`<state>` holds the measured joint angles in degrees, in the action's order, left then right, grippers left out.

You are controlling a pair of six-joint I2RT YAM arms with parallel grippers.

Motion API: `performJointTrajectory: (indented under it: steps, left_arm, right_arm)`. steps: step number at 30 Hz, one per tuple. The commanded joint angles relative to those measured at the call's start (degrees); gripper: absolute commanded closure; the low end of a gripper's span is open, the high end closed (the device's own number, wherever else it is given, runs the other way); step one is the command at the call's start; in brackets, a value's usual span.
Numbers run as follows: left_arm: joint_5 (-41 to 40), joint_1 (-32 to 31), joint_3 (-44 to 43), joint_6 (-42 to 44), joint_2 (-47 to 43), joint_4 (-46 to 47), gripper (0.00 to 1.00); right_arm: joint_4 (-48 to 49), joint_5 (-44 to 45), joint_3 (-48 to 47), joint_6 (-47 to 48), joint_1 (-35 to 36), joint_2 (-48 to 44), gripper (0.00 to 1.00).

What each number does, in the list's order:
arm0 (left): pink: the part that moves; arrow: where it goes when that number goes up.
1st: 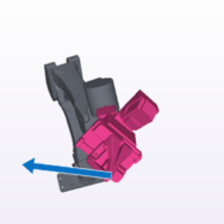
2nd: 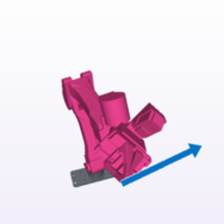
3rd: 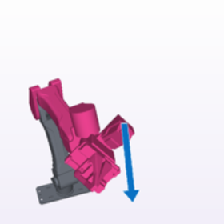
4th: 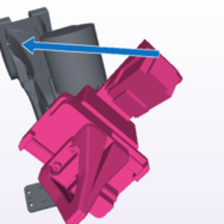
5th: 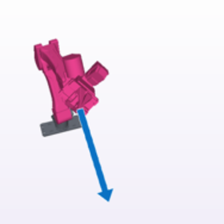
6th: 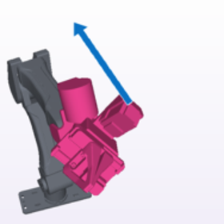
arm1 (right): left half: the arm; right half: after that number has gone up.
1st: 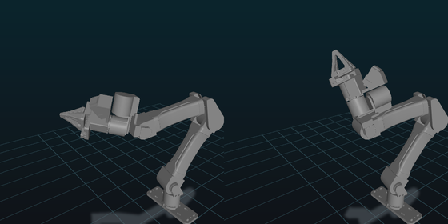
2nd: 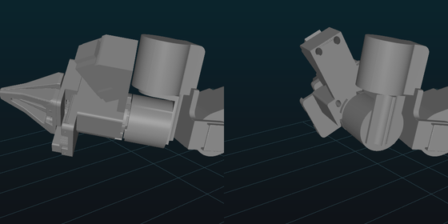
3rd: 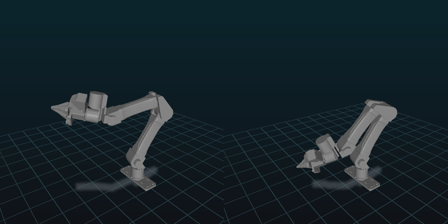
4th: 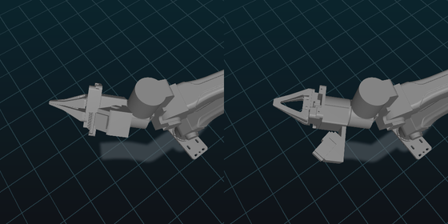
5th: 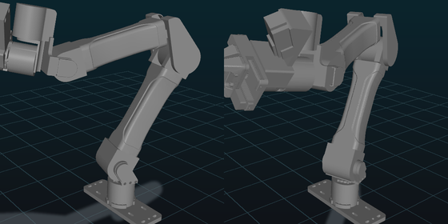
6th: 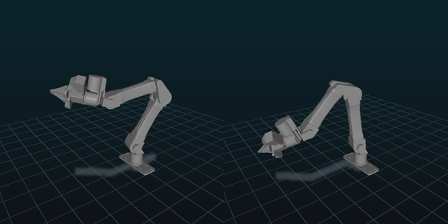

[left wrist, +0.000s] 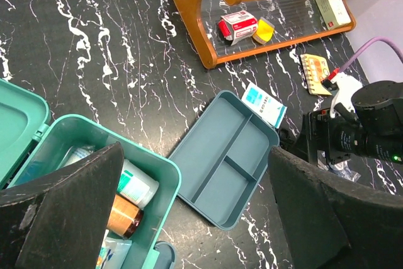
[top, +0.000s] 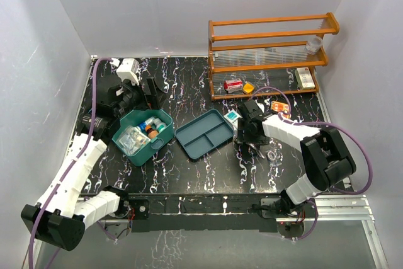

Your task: Organize the medicine kit

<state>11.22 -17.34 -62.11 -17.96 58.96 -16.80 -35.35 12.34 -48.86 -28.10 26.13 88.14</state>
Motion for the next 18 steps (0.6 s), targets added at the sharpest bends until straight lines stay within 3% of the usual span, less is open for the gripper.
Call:
performJointTrajectory:
  steps: [1,7,12,18]
  left_arm:
    - [1.57,0.19,0.57,0.35,-1.39,1.24,0.04]
    - [1.94,0.21,1.39,-0.5,-2.28,1.73,0.04]
    - [1.54,0.2,3.0,-1.39,-3.31,3.45,0.04]
    - [-1.98,0.2,4.65,-2.11,-3.99,6.77,0.04]
  right_arm:
    - [3.3,-2.11,1.71,1.53,-0.22,1.06,0.37]
    - [3.34,-5.3,2.52,-0.12,-0.26,1.26,0.57]
    - [1.96,-9.36,3.02,-4.08,1.3,-1.09,0.66]
    - [1.08,-2.29,0.92,-1.88,2.08,-1.8,0.6]
